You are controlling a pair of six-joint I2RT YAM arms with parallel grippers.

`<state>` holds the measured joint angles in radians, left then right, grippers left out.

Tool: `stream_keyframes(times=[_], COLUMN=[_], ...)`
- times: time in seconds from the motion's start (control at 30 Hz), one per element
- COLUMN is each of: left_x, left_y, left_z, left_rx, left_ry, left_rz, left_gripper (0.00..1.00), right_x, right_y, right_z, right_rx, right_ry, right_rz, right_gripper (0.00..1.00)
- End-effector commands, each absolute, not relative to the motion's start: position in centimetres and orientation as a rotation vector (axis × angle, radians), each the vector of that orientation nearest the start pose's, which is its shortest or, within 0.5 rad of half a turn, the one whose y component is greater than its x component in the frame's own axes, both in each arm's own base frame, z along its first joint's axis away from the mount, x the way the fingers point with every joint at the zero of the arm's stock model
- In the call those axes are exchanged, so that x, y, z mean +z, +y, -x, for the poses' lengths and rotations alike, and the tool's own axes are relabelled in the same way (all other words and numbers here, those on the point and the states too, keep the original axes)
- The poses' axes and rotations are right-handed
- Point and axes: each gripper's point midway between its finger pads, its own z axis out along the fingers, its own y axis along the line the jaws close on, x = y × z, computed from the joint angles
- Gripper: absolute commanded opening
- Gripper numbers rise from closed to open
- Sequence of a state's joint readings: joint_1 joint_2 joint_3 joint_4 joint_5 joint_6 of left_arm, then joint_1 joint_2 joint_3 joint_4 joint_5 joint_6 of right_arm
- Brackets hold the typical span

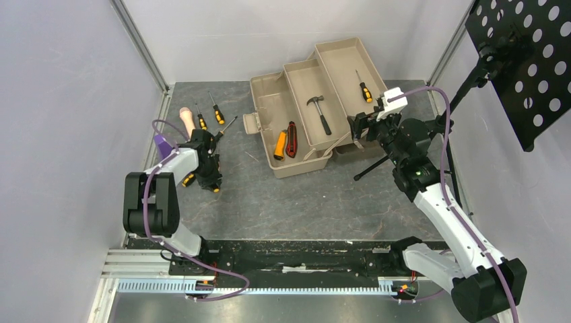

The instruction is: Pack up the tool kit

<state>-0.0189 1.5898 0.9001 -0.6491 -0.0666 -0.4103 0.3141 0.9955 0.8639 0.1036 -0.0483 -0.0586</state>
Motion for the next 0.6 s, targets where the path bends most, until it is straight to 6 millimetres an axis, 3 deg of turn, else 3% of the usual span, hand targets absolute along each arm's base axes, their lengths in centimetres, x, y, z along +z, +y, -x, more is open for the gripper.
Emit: stream_keyframes(times=[0.0,0.23,0.57], left_x=[2.9,5.0,13.3], left_y=[-1.5,-2.3,-6.1], left_z=[-26.5,-25.3,-26.0], left_rx=[-0.039,-0.118,-0.469], left_ry=[2.816,2.754,2.463], left_rz=[0.585,0.62,0.49], left_gripper=[0.19,0.02,0.02], right_x=[33.1,33.0,32.4], right_y=[12.0,13.0,19.3], right_z=[-34.7,-33.7,-31.8], right_rx=[0.257,0.335,0.803], right_ry=[1.504,1.493,1.456], right_rz=[0.306,0.329,0.385], right_gripper=[0.83,0.83,0.83])
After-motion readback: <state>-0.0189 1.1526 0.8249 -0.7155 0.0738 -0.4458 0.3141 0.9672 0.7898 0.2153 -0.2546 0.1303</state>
